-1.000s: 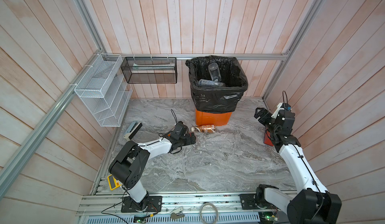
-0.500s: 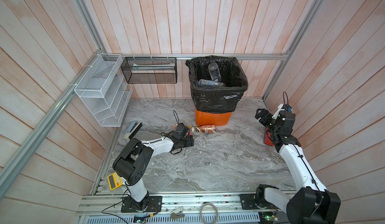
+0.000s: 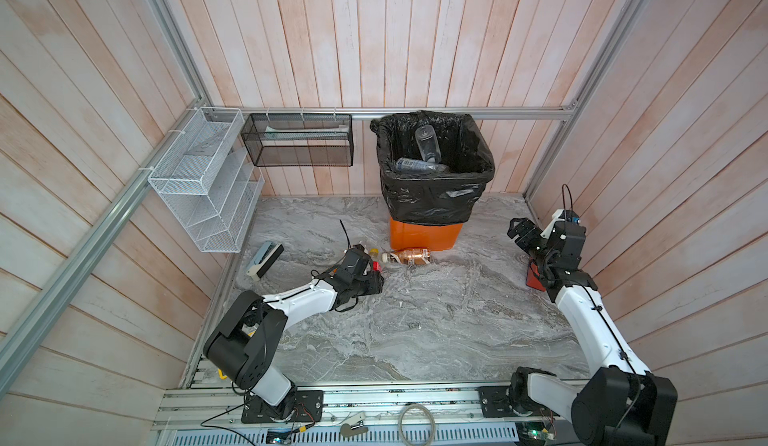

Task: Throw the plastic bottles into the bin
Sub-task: 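Lift the Coca-Cola bottle with the left gripper and drop it into the bin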

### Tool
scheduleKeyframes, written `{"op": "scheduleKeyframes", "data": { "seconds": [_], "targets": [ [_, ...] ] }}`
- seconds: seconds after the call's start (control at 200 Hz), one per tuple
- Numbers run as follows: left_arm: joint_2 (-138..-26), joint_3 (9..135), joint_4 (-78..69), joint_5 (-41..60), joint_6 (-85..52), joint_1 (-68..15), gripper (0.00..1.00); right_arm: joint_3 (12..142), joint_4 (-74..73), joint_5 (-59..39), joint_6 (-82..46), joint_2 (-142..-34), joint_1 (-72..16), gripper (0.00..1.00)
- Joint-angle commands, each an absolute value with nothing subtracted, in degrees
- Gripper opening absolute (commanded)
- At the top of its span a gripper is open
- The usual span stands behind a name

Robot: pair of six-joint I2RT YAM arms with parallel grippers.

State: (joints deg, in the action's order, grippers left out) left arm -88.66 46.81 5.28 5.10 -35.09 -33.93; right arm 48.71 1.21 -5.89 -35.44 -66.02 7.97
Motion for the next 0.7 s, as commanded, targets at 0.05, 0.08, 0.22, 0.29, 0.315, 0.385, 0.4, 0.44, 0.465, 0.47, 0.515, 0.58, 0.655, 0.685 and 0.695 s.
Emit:
{"op": "scheduleKeyframes", "data": {
  "seconds": [0.05, 0.08, 0.22, 0.29, 0.315, 0.385, 0.4, 0.44, 0.465, 0.47, 0.515, 0.58, 0.655, 0.685, 0.695],
  "targets": [
    [-79.40, 44.50, 2.44, 1.63, -33.26, -34.65, 0.58, 47.76, -0.16, -5.87, -36.12, -66.27, 8.18, 0.94],
    [-77.39, 44.35, 2.62, 0.46, -32.88, -34.74, 0.58, 47.72, -0.18, -5.70, -36.12, -66.27, 8.26, 0.94],
    [-67.62, 45.07, 3.59, -6.41, -28.93, -34.89, 0.57, 47.43, -0.37, -5.04, -36.25, -66.19, 8.27, 0.94],
    [-63.23, 46.36, 2.74, -10.31, -25.39, -34.89, 0.57, 47.29, -0.61, -4.79, -36.38, -66.24, 8.34, 0.94],
    [-62.01, 46.91, 2.04, -11.57, -23.60, -34.85, 0.57, 47.22, -0.68, -4.75, -36.44, -66.18, 8.26, 0.94],
    [-59.68, 49.75, -0.65, -14.15, -17.85, -34.89, 0.56, 47.00, -0.84, -4.75, -36.56, -66.18, 8.31, 0.94],
    [-59.45, 50.54, -1.41, -14.50, -16.46, -34.90, 0.56, 46.97, -0.86, -4.75, -36.61, -66.18, 8.28, 0.94],
    [-59.56, 52.99, -3.30, -15.02, -12.84, -34.85, 0.56, 46.86, -0.98, -4.91, -36.67, -66.14, 8.34, 0.94],
    [-60.11, 54.92, -4.45, -14.97, -10.62, -34.85, 0.56, 46.69, -1.12, -5.08, -36.81, -66.12, 8.31, 0.94],
    [-60.16, 55.28, -4.55, -14.91, -10.19, -34.83, 0.56, 46.64, -1.18, -5.09, -36.82, -66.11, 8.28, 0.94],
    [-62.13, 59.05, -6.12, -13.97, -7.00, -34.81, 0.56, 46.44, -1.38, -5.39, -36.82, -65.93, 8.26, 0.94],
    [-66.54, 65.56, -6.66, -11.31, -3.18, -34.67, 0.56, 45.93, -1.43, -5.87, -36.83, -65.59, 8.27, 0.94],
    [-73.41, 74.67, -5.36, -6.55, -1.47, -34.63, 0.56, 45.55, -1.37, -6.04, -36.60, -64.98, 8.28, 0.94],
    [-76.54, 78.69, -4.21, -4.40, -1.70, -34.55, 0.57, 45.42, -1.40, -6.21, -36.41, -64.72, 8.31, 0.94],
    [-77.71, 80.21, -3.67, -3.54, -1.90, -34.54, 0.58, 45.41, -1.36, -6.32, -36.39, -64.63, 8.32, 0.94]
  ]
}}
